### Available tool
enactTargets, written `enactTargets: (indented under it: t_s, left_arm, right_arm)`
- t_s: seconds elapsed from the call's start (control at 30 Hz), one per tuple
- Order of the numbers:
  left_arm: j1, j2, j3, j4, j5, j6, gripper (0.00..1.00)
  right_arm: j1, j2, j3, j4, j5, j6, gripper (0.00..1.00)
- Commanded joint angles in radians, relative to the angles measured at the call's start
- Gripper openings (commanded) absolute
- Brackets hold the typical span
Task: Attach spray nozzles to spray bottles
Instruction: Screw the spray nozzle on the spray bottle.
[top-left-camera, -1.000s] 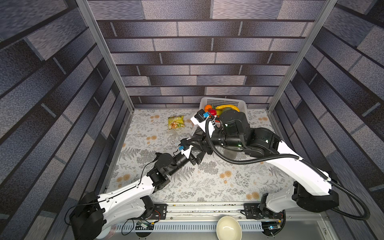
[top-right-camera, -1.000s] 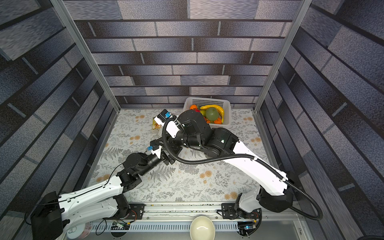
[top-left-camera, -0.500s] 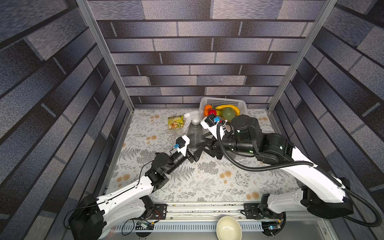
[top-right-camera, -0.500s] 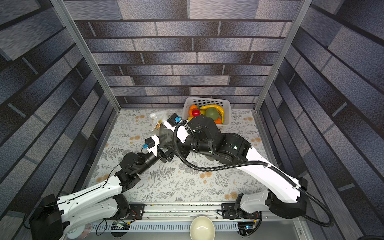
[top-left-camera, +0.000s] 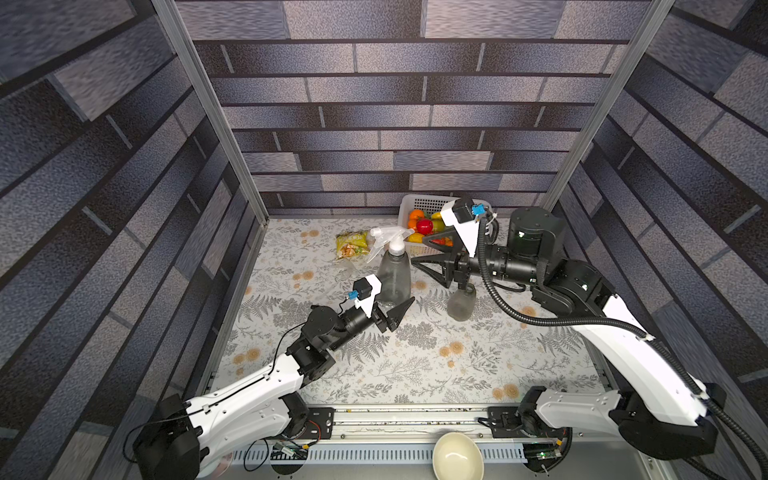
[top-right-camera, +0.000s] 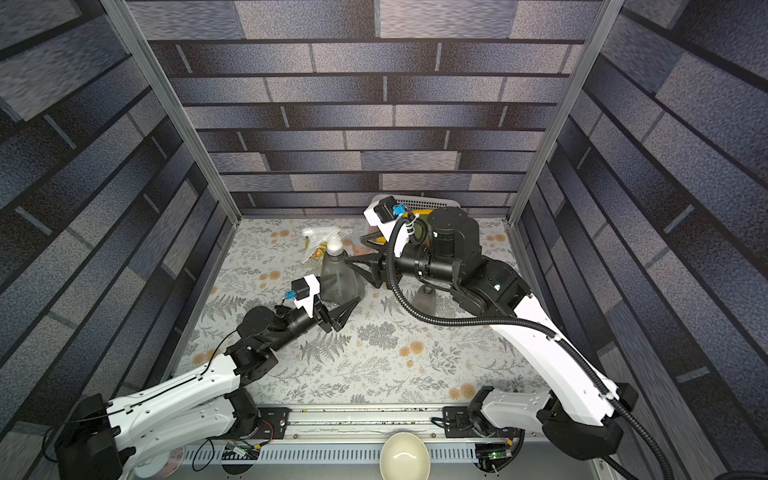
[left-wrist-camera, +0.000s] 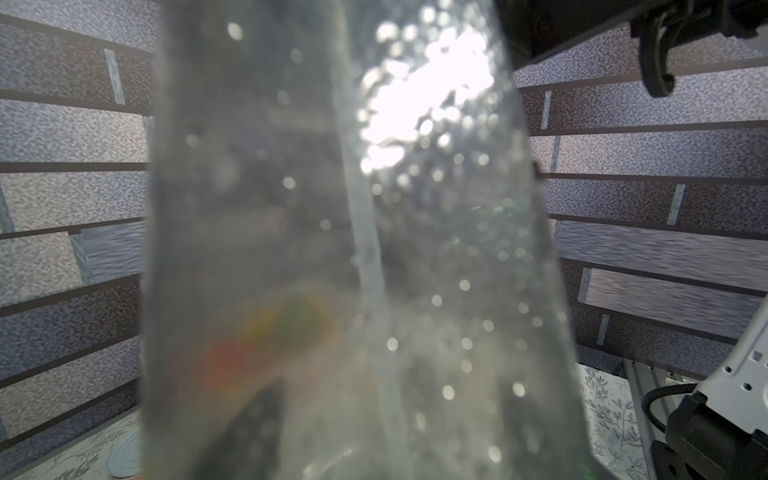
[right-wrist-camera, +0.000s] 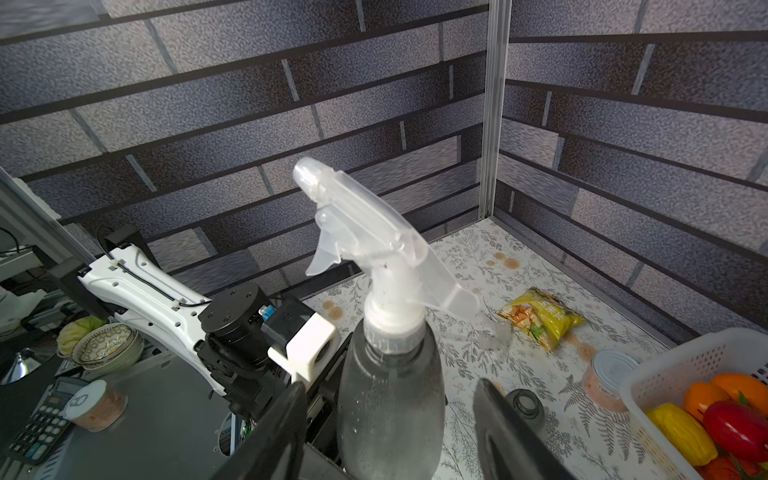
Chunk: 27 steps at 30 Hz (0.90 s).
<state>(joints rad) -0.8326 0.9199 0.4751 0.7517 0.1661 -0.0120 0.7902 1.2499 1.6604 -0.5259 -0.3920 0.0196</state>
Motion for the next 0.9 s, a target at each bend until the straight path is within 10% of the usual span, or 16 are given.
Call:
enactTargets:
  t_s: [0.0,0.87]
  left_arm:
    - [-0.011,-0.009,0.044,0.007,0.029,-0.014,0.62]
    - [-0.037,0.025,0.079,0.039,-0.007,0.036,0.61]
  right_arm:
    - [-0.017,0.043,0.048,0.065,-0.111,0.023,0.62]
    - [-0.014,0.076,-0.064,0.147,-0.123,0.112,0.37]
